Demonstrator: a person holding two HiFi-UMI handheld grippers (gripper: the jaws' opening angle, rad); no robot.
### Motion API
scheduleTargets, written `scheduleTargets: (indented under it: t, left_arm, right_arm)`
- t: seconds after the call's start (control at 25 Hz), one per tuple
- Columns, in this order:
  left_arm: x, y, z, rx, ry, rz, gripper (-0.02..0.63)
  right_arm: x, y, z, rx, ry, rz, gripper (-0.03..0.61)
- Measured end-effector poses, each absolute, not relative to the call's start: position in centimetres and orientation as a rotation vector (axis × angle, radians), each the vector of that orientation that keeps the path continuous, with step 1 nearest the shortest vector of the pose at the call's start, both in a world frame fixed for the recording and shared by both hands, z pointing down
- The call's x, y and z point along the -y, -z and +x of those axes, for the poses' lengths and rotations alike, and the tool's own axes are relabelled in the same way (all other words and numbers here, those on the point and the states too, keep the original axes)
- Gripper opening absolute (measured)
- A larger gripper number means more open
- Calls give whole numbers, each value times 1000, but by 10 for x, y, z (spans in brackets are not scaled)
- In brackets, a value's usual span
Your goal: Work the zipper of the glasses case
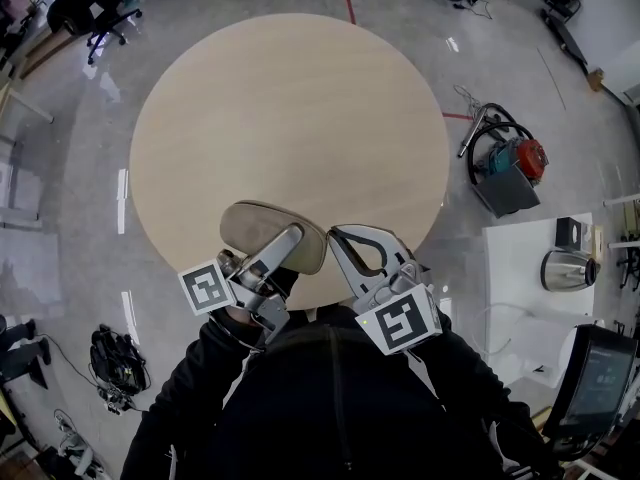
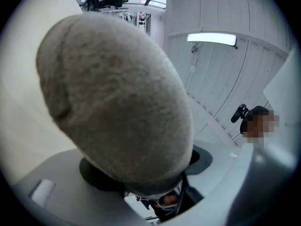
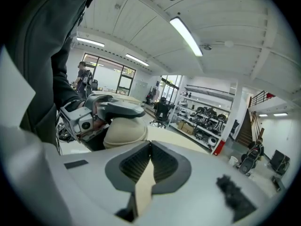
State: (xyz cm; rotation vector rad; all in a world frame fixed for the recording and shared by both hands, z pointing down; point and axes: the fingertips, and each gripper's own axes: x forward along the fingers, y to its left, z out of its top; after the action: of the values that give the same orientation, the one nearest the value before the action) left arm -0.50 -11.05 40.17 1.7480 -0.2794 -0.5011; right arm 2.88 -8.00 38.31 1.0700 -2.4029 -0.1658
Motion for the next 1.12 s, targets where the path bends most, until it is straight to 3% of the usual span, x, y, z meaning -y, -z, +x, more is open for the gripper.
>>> scheduleTargets:
  t: [0.52,0.68,0.8,1.12]
  left_arm:
    - [99,-441,-4,319,260,1788,341]
    - [119,-450,-21,353,494,1669,362]
    - [133,-449,-38,362,646,1607,329]
    - [116,-467,-14,300,345,1650,314]
  right_arm:
    - [76,-421,23,2301,217,842,11]
    - [79,-428,19,2335,149,896,11]
    - [74,-438,11,2427,-32,907,11]
    - [73,-459,15,2360,-52,950,11]
